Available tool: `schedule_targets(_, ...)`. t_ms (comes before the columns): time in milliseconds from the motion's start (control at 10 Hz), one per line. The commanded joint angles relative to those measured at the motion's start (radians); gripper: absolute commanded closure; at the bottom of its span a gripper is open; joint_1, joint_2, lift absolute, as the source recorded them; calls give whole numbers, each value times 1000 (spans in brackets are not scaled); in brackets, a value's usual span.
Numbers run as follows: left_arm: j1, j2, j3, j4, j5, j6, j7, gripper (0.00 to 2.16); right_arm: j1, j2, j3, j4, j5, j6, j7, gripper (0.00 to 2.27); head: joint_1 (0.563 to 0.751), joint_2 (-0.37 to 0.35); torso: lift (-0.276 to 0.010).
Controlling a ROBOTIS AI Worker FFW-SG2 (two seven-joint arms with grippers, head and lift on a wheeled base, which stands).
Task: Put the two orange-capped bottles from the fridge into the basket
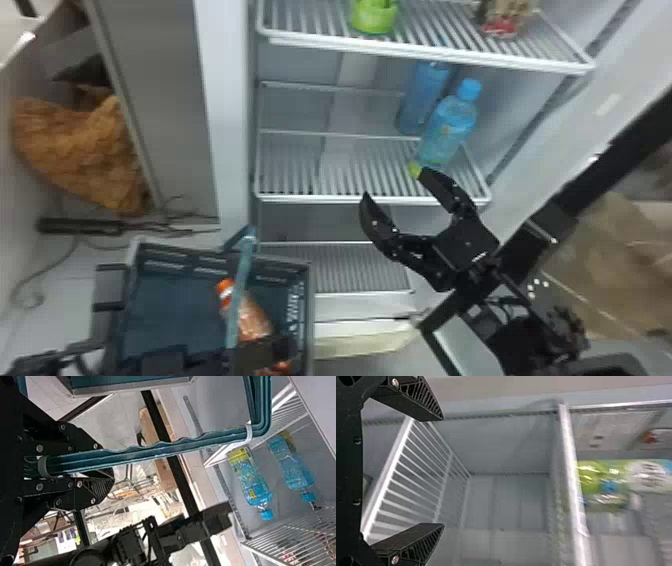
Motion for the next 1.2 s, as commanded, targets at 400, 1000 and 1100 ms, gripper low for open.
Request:
schedule_targets(400,25,-2,14,-25,6,17,0,1171,221,59,-77,-154,4,-238,-166,91,695,-350,-235)
schedule_targets(1000,30,-5,14,-27,-2,27,2,1202,245,81,-115,6,-68,-319,-183,90,695,-350,-235)
schedule_targets(1100,27,-5,14,-27,-2,27,2,1202,240,79,-113,11,-64,-324,-169,90,695,-350,-235)
